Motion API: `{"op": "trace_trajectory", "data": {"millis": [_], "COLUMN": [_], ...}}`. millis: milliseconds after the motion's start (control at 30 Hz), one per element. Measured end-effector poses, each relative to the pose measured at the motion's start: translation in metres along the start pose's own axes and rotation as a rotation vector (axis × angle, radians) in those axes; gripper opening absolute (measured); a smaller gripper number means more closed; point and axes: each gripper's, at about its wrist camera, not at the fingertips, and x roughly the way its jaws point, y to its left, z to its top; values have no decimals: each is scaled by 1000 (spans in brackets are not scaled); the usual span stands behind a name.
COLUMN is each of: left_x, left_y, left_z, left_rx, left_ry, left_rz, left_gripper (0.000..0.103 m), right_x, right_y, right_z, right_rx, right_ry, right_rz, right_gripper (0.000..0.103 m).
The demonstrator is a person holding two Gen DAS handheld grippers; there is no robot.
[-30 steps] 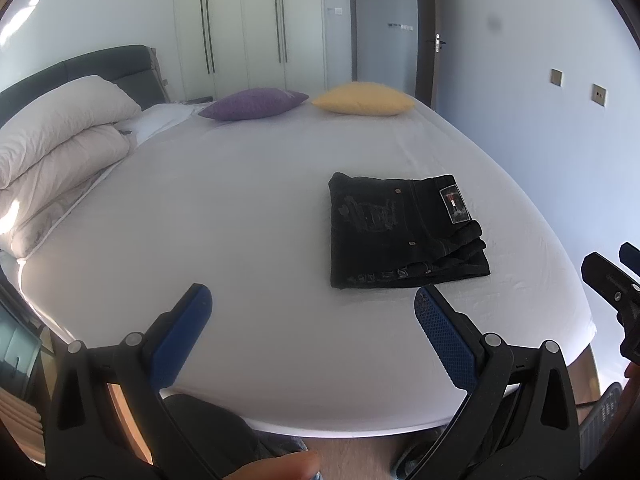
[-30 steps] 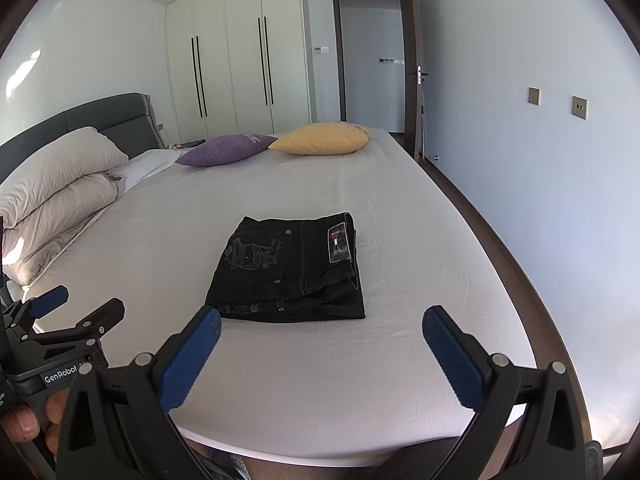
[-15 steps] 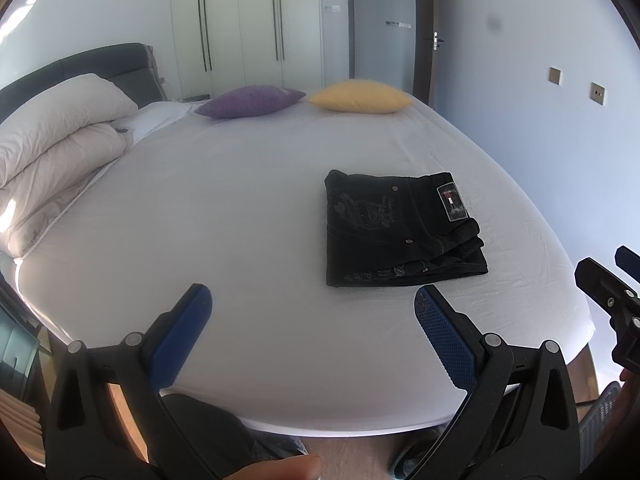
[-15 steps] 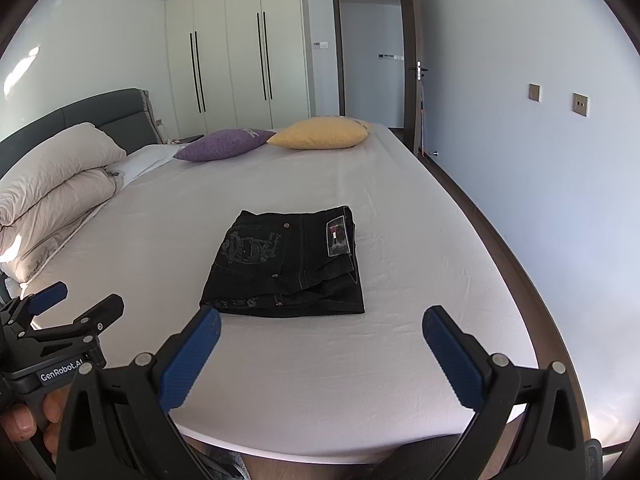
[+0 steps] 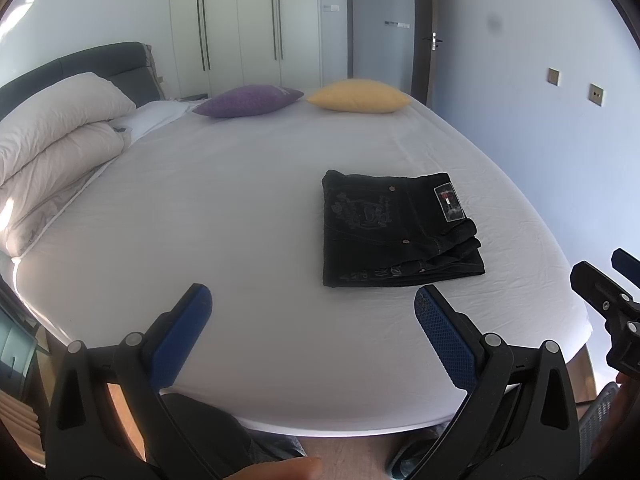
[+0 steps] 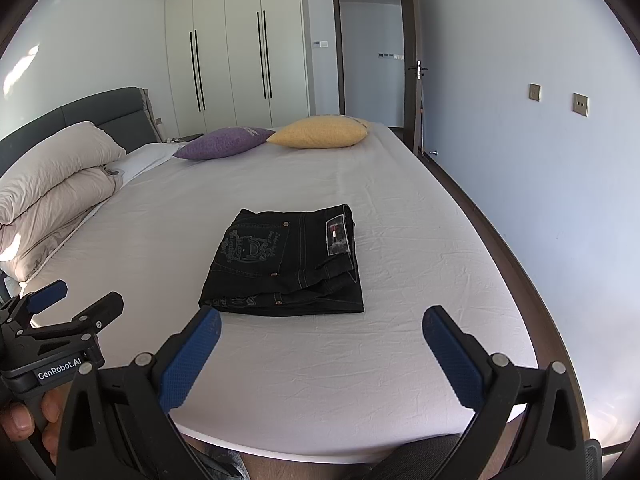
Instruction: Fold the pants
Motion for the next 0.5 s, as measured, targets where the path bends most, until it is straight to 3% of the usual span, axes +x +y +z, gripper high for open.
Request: {"op": "trace_trajectory", "data": {"millis": [500], "left_x": [2], "left_y": [-2], "left_z": [-1], "left_rx": [-2], "left_ry": [4], "left_rz": [-3], "left_gripper": [103], "right_x": [3], "right_y": [0], "right_z": [-4], "right_rx": [-1], "right_ry": [5], "right_rz": [2], "right_gripper": [103]}}
